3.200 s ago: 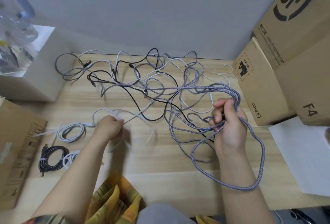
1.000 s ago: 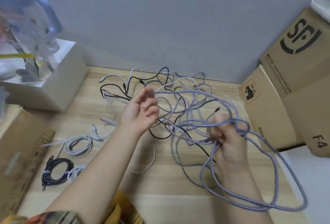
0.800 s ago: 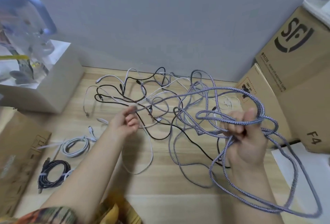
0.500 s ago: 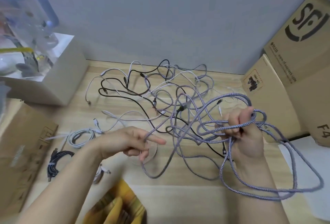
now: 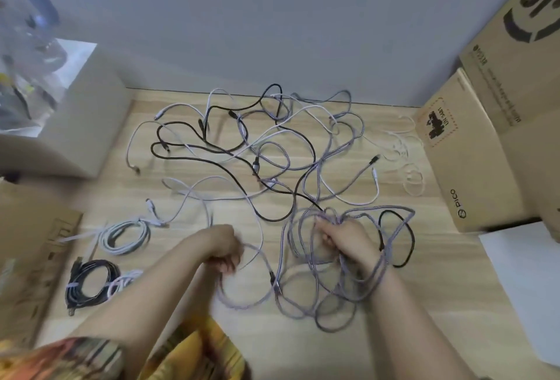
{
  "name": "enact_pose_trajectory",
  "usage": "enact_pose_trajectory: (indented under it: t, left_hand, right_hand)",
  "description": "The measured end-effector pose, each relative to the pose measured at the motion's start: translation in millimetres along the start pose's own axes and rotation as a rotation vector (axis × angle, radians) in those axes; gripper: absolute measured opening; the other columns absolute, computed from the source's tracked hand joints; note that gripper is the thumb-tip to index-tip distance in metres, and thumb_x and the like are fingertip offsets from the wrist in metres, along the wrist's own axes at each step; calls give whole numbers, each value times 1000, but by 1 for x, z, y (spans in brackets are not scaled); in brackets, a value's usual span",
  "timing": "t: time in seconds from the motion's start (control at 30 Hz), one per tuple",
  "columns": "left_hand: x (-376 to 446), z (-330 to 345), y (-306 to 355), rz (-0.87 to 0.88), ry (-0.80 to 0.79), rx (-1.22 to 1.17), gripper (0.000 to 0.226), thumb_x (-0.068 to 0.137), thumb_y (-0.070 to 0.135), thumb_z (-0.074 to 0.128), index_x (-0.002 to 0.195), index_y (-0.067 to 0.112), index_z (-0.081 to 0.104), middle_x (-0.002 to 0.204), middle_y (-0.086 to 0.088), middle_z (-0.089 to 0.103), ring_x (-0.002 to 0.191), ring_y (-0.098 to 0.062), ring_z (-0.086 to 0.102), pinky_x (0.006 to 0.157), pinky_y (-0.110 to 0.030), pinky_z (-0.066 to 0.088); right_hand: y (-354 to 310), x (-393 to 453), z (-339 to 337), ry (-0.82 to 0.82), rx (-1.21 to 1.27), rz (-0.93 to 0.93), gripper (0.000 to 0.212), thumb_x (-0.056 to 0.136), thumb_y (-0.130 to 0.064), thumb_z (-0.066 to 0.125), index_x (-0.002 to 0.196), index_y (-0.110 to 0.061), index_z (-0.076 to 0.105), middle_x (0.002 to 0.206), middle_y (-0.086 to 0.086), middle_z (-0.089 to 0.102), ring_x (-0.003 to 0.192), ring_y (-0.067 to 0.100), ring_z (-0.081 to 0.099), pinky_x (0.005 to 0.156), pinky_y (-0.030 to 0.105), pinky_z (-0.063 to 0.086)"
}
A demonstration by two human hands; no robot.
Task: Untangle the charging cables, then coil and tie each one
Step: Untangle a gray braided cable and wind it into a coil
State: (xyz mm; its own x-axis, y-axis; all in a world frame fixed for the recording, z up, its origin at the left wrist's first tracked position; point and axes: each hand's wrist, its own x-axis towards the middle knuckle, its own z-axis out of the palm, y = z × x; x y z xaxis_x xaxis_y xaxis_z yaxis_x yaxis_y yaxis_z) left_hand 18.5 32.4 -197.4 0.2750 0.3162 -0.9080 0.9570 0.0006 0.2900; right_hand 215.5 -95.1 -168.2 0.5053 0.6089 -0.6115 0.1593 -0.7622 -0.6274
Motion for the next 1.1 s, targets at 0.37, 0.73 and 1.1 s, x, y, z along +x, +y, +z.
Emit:
enact_pose_trajectory:
  t: [0.37,0.73,1.1]
  left_hand:
    - [62,-54,40,175,508,-236,39,97,18,48,59,16,55,43,7,57,36,-8,53,49,-20,42]
    - [104,-109,92,267,622,-505,36,101,21,39,67,14,48,56,-4,61,45,-19,56,51,-23,43]
    - [-5,-106,75,573,668,-497,32,99,18,44,69,14,57,57,-2,61,38,-5,52,46,-20,40]
  right_hand:
    - [-52,66,15,407,361,-39,42,97,-34,48,59,-15,50,54,-3,47,55,13,45,62,26,30]
    - [-96,148,6,500,321,-27,61,97,-46,39,95,11,63,74,19,57,78,32,56,54,29,23]
    - [-73,61,-8,334,608,27,49,89,-58,45,56,-25,59,61,-15,59,65,10,47,73,29,36]
